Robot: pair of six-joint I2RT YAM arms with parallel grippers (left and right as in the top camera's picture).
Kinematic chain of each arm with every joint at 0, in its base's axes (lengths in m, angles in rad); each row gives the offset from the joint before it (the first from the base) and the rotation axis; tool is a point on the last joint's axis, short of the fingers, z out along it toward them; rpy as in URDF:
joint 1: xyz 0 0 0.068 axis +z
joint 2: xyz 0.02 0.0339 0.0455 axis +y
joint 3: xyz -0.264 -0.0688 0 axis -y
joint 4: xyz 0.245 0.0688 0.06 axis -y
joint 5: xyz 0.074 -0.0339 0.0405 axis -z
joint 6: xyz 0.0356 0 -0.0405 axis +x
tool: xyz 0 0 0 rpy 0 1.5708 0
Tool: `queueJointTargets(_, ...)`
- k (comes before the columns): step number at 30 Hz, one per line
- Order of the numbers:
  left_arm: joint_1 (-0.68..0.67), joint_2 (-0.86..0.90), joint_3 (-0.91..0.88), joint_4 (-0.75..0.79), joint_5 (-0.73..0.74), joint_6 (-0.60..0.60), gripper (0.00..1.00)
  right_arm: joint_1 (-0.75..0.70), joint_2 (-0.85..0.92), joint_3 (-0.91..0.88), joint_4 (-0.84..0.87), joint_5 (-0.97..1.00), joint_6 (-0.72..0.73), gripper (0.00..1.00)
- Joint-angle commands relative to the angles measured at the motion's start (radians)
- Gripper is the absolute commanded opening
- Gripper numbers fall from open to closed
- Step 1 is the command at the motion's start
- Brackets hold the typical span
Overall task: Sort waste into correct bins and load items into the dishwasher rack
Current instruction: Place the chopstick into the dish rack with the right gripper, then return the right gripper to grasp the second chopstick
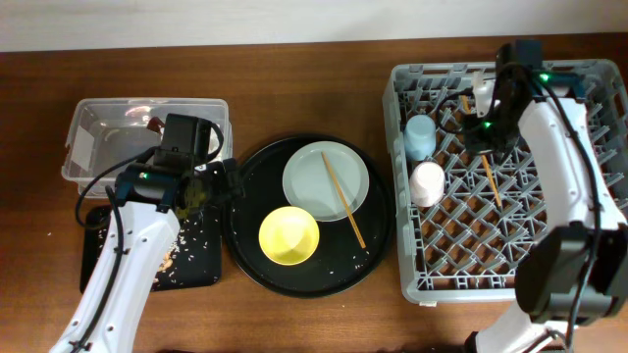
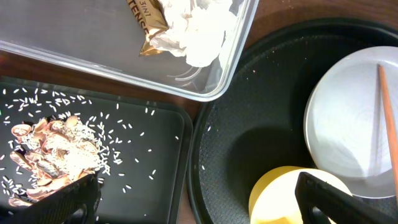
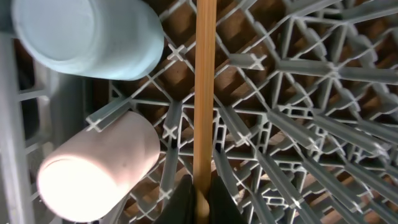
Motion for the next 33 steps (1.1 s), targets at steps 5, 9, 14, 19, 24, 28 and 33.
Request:
queueJointTargets(5,0.004,-0.021,0.013,-0.001,-0.011,0.006,0.99,-0.002,0.091,0.008,0.018,0.008,-0.014,0.12)
queueJointTargets(9,0.004,-0.021,0.013,-0.001,-0.011,0.006,0.99,-0.002,0.095,0.008,0.018,0.008,-0.014,0.20)
queueJointTargets(14,0.004,-0.021,0.013,-0.001,-0.011,0.006,0.99,-0.002,0.092,0.009,-0.002,-0.086,0.013,0.27)
queueJointTargets(19,0.004,-0.021,0.013,-0.001,-0.011,0.006,0.99,-0.002,0.084,0.012,-0.036,-0.473,0.102,0.34)
queueJointTargets(24,0.004,-0.021,0.013,-0.001,-0.011,0.006,0.99,0.005,0.083,0.011,-0.108,-0.845,0.102,0.34)
queueJointTargets(28,0.004,-0.021,0.013,-0.001,-0.011,0.006,0.99,0.064,0.083,0.011,-0.101,-0.878,0.085,0.35)
queueJointTargets(33,0.004,-0.021,0.013,-0.001,-0.011,0.006,0.99,0.209,0.083,0.010,-0.068,-0.708,0.096,0.35)
